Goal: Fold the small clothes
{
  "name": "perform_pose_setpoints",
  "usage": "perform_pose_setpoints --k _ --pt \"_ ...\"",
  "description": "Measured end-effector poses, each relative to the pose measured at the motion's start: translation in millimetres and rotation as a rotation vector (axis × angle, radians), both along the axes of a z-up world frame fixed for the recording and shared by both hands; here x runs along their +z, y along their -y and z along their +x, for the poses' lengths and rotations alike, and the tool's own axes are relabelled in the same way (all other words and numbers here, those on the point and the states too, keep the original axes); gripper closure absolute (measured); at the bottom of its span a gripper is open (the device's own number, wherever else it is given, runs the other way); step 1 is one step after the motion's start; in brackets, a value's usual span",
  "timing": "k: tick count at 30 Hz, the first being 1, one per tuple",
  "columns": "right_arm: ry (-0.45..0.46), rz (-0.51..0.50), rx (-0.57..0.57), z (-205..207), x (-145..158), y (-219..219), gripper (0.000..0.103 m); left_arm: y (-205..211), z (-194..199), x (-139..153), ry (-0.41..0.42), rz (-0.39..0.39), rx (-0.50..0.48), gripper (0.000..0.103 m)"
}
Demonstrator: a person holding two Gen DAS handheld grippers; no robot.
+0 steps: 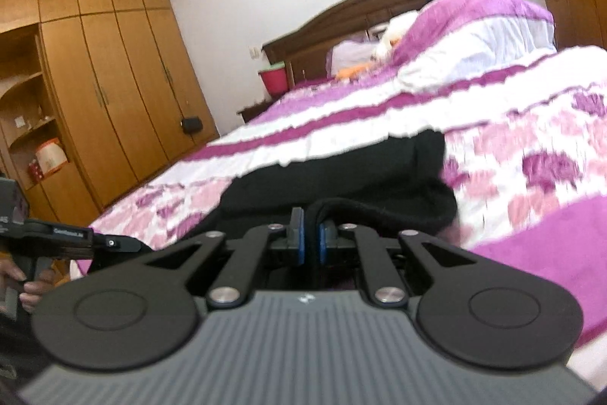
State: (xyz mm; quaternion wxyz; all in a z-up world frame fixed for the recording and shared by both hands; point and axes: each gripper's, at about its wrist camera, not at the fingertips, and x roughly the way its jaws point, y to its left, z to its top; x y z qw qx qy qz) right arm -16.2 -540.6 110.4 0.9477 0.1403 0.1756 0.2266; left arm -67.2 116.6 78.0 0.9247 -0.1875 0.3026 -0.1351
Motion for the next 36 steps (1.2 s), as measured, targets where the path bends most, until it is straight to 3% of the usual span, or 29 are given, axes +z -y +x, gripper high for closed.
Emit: perform_pose_setpoints --k 7,21,28,36 --pt "0.058 0.014 -0.044 38 20 -5 0.093 2 31 39 0.095 -0.054 0.076 0.096" --pt "0.163 0.103 -0.194 128 45 -7 0.093 13 117 90 0.215 -0.048 0.161 0.096" --pt "0.156 0.126 -0.262 173 32 -8 0.093 11 168 81 0.197 -0.047 0.219 0.096" --pt "0.09 0.102 -0.304 228 -1 -12 0.093 13 241 28 0.117 0.01 0.242 0.096"
